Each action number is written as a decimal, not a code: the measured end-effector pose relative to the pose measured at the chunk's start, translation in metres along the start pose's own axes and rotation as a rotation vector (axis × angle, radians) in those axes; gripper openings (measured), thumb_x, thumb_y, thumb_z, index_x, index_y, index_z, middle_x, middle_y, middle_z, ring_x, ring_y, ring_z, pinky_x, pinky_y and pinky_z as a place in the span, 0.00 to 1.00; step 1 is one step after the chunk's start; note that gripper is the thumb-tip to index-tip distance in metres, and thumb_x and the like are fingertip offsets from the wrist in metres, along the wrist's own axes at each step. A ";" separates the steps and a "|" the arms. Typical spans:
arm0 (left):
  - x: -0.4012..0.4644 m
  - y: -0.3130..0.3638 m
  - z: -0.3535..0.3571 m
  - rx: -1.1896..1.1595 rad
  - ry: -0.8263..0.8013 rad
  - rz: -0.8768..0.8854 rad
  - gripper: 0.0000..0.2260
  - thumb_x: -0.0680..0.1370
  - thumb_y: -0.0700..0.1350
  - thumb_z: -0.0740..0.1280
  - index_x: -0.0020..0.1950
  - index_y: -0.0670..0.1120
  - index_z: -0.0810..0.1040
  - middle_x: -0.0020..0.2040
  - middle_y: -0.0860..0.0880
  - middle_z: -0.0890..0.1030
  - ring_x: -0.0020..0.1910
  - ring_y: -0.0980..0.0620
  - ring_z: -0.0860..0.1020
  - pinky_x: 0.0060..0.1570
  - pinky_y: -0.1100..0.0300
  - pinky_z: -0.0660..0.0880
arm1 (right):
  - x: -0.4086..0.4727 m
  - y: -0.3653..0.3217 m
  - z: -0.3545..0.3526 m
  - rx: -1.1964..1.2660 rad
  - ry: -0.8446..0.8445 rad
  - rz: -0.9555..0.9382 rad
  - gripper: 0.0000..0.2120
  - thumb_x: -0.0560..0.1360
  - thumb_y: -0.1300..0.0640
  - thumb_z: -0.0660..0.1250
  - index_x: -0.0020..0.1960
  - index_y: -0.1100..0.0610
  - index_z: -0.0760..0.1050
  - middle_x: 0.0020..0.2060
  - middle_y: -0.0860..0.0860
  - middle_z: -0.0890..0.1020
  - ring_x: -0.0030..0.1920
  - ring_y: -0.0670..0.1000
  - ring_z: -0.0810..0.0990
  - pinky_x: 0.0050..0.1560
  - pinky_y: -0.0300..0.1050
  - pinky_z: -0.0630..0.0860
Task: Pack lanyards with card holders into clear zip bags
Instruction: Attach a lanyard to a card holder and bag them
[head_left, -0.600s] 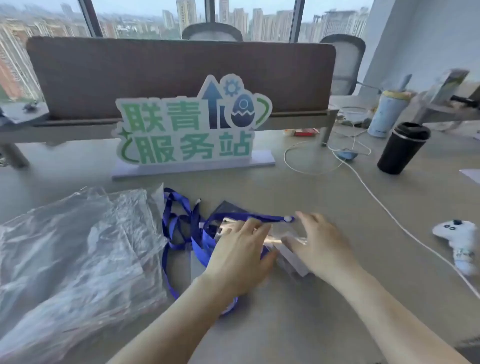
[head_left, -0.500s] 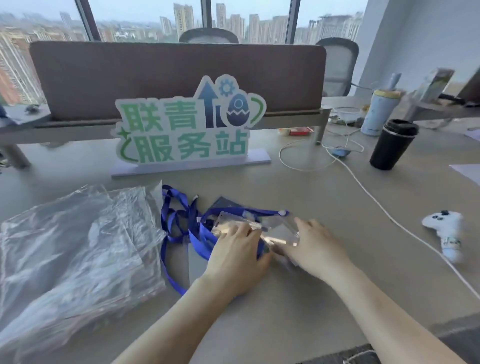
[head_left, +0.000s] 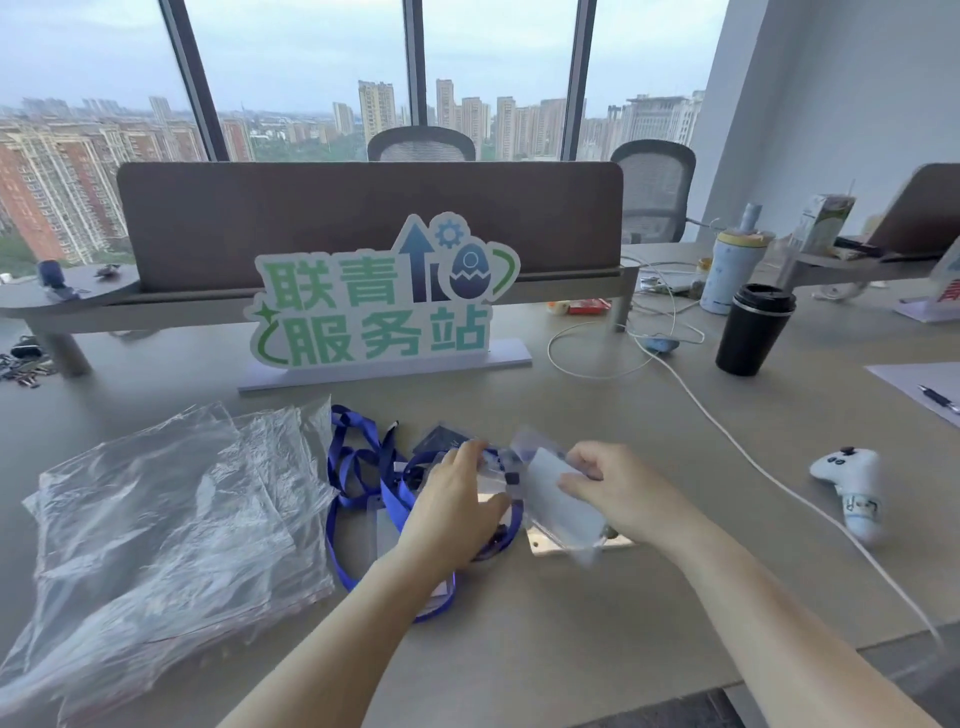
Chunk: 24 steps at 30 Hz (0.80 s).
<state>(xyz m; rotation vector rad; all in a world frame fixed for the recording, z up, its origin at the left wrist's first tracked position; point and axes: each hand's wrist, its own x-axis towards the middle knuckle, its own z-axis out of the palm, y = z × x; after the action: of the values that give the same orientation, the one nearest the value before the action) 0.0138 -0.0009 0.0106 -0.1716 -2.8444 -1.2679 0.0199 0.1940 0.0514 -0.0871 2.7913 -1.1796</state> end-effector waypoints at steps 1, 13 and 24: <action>0.001 0.008 -0.006 -0.216 -0.073 -0.005 0.27 0.73 0.49 0.68 0.70 0.53 0.64 0.62 0.53 0.75 0.60 0.52 0.75 0.61 0.54 0.72 | -0.006 -0.006 -0.008 0.099 0.000 -0.032 0.07 0.77 0.55 0.67 0.43 0.58 0.76 0.35 0.55 0.79 0.32 0.49 0.72 0.27 0.40 0.70; -0.025 0.077 -0.036 -0.545 -0.065 0.251 0.14 0.83 0.47 0.55 0.50 0.46 0.80 0.27 0.53 0.71 0.28 0.51 0.68 0.37 0.56 0.70 | -0.036 -0.073 -0.074 0.352 0.451 -0.229 0.07 0.78 0.52 0.65 0.43 0.53 0.77 0.34 0.48 0.82 0.20 0.47 0.73 0.21 0.38 0.67; -0.035 0.110 -0.106 0.028 -0.056 0.473 0.11 0.79 0.47 0.63 0.42 0.42 0.78 0.31 0.51 0.72 0.27 0.59 0.67 0.30 0.67 0.66 | -0.056 -0.101 -0.097 -0.523 -0.108 -0.329 0.13 0.71 0.45 0.73 0.55 0.41 0.83 0.42 0.39 0.85 0.46 0.40 0.81 0.55 0.46 0.77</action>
<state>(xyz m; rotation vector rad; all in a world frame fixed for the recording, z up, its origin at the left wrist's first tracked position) 0.0582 -0.0101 0.1608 -0.8310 -2.6276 -1.1296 0.0642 0.1978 0.1958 -0.6494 2.9794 -0.4332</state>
